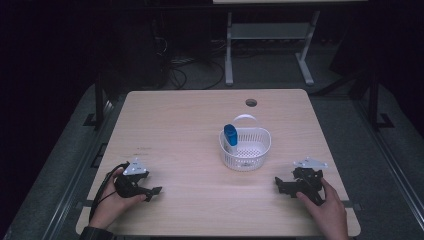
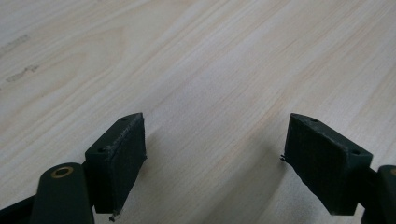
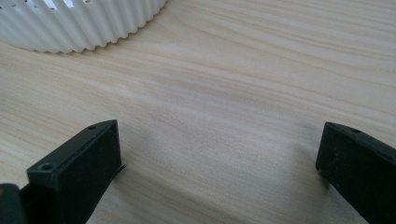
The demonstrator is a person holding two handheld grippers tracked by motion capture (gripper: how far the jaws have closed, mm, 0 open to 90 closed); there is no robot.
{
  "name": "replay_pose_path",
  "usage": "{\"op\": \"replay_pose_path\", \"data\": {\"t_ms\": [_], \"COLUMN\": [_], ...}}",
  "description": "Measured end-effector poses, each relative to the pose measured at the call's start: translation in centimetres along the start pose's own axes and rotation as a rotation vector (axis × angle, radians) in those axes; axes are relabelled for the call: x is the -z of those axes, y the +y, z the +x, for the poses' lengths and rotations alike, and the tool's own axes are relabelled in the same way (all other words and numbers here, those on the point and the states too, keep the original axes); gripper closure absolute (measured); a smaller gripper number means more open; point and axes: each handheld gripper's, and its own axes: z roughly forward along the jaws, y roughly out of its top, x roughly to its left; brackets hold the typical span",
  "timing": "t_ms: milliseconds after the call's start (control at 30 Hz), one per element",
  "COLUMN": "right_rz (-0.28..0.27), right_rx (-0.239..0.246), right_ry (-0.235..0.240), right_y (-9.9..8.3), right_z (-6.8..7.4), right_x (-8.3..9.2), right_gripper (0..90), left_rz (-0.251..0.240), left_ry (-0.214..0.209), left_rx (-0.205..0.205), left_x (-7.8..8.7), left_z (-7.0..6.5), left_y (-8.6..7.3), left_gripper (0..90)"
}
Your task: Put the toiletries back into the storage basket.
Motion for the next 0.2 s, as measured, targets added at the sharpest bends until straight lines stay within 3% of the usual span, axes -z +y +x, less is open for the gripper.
{"op": "replay_pose_path", "data": {"t_ms": [200], "right_rz": [0.0], "right_rx": [0.0], "right_ry": [0.0], "right_y": [0.0], "right_z": [0.0], "right_x": [0.0], "right_gripper": [0.0], "left_rz": [-0.002], "left_ry": [0.006], "left_rx": [-0.006], "left_x": [-0.01], "left_z": [-0.02], "left_y": [-0.07], "left_gripper": [19.2]}}
